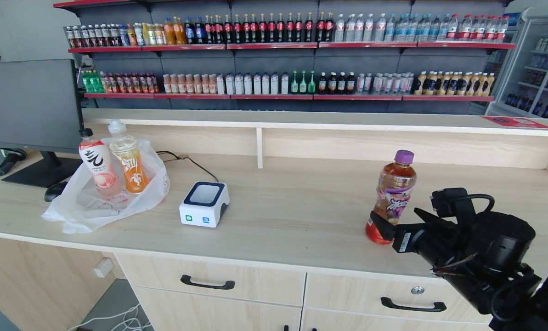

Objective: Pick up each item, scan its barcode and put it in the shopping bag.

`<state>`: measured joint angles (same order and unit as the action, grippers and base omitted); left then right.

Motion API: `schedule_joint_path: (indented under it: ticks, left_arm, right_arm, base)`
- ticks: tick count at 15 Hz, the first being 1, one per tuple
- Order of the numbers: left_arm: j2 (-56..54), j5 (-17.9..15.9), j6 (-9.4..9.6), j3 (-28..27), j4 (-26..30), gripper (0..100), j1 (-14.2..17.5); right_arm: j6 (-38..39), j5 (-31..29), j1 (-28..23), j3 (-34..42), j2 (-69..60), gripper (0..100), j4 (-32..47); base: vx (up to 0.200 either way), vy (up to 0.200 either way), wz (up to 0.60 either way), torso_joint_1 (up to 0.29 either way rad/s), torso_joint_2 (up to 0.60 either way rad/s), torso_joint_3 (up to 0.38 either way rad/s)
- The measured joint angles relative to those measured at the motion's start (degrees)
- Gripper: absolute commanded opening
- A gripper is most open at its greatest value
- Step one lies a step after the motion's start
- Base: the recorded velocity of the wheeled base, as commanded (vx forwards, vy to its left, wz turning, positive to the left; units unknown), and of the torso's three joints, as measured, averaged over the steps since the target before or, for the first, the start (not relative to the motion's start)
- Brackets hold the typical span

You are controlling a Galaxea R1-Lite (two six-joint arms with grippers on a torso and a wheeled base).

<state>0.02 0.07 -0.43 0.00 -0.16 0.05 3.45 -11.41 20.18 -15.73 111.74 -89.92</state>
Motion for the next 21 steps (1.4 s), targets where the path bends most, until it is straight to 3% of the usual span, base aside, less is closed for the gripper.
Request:
schedule_joint_path:
  ticks: [15,16,21]
  left_arm:
    - [0.0,0.0,0.13,0.0,-0.1,100,0.0]
    - [0.0,0.0,0.16,0.0,-0.1,100,0.0]
    - [0.0,0.0,0.11,0.0,-0.1,100,0.0]
  right_arm:
    - [0.1,0.1,-3.6,-13.2,10.4,100,0.0]
    - [0.1,0.1,-3.7,-13.2,10.6,0,0.0]
    - [0.0,0.0,-3.7,-13.1,10.6,0,0.0]
  base:
    - [0.000,0.000,0.00,0.000,0.00,0.000]
    - [0.000,0.000,0.00,0.000,0.00,0.000]
    - [0.000,0.000,0.00,0.000,0.00,0.000]
